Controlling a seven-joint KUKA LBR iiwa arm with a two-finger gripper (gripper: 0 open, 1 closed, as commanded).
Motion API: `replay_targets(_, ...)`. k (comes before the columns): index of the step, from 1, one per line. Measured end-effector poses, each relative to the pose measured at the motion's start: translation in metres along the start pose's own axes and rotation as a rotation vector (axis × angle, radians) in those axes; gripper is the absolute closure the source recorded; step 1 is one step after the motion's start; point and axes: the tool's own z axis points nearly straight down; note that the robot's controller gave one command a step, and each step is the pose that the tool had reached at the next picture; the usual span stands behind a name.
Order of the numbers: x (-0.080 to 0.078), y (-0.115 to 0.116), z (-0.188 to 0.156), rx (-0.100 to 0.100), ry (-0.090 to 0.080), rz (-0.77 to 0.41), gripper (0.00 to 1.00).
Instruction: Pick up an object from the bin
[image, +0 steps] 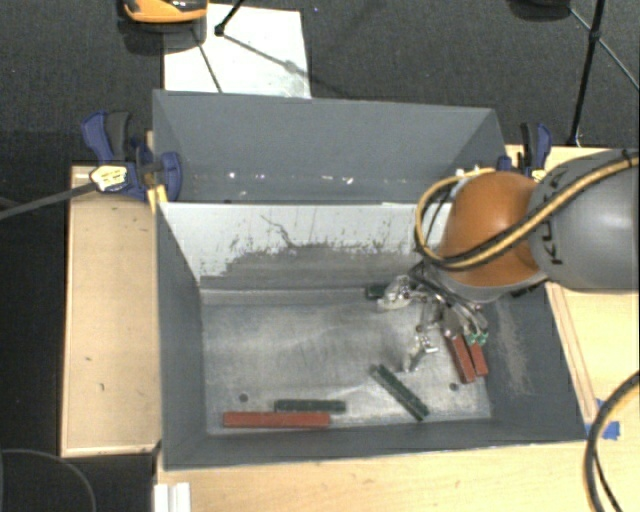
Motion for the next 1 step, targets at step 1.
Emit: replay_targets(1, 0.0000, -0.0001, -0.0001, 0.000, 0.000, 0.001, 0.00)
